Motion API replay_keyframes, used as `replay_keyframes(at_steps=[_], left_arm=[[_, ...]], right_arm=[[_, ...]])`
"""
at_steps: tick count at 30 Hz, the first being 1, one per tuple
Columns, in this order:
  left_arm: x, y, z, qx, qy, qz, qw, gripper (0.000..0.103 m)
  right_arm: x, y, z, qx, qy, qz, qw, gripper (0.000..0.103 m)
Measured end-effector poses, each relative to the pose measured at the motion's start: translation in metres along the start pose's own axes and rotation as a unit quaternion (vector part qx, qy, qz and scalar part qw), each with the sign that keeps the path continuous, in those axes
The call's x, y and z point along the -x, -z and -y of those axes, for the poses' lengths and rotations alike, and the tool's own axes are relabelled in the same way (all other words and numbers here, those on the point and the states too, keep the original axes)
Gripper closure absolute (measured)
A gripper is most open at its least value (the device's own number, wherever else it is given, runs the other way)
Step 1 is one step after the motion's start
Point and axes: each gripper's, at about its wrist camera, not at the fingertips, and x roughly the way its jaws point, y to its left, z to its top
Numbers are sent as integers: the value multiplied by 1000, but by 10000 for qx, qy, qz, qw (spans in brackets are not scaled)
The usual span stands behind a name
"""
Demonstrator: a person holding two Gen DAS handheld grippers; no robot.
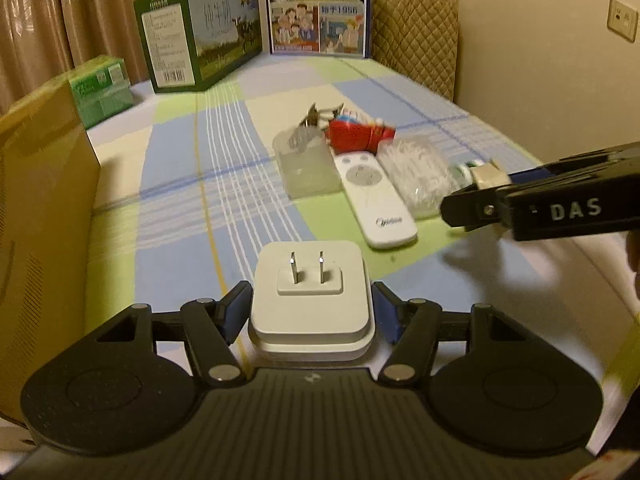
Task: Organize rigid objects
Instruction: 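Carry the adapter into the box and release it with the left tool while the right tool carries the plug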
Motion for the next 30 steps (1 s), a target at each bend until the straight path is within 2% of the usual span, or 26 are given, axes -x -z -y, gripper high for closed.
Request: replay_keyframes(at_steps=[7,15,20,25,30], left_arm=[[34,-33,-10,182,-22,359,9992,43],[90,-66,-39,144,-108,684,9975,43],[127,-75,-80,261,-236,746,9966,43],[159,-71,-135,272,-757,720,9942,43],[178,-58,-198,577,-1177,584,9897,43]], right_arm=[[21,-14,-13,-75,67,301,9995,53],[55,-30,-50,60,30,573,9983,53],[67,-49,-89,305,-300,674,9968,53],[65,-73,-139,594,-790,730,9924,53],[41,-89,-196,1027,-1194,657,9853,53]])
